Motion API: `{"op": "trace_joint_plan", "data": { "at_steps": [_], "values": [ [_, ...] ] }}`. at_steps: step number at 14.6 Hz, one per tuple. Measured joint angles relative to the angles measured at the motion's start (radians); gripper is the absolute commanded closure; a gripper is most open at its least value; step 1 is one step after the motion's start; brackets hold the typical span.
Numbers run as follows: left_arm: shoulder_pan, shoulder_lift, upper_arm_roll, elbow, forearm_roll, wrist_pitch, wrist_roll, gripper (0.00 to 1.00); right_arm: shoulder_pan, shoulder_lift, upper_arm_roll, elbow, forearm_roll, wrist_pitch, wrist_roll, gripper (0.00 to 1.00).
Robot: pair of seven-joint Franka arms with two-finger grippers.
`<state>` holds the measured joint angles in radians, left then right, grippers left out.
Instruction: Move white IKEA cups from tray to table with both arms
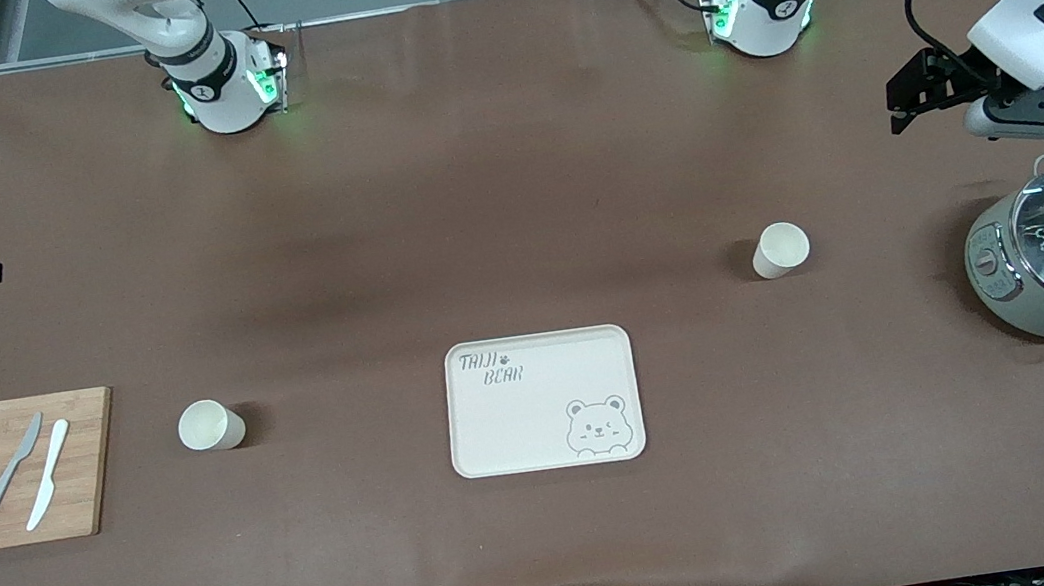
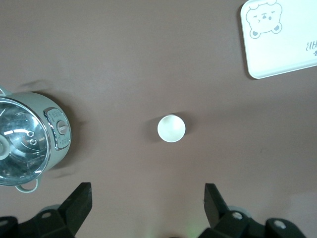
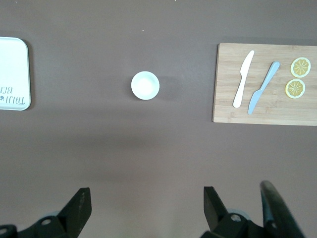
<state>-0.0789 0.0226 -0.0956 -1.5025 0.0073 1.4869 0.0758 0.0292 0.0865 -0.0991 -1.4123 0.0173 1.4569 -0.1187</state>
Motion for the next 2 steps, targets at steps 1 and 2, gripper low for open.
{"op": "trace_joint_plan", "data": {
  "at_steps": [1,2],
  "values": [
    [0.0,0.0,-0.001,0.001,0.0,-0.003,0.0,0.0,0.0,0.004,-0.001,0.0,0.0,0.0,0.0,0.0],
    [0.0,0.0,-0.001,0.002,0.0,-0.008,0.0,0.0,0.0,0.007,-0.001,0.0,0.0,0.0,0.0,0.0]
  ]
}}
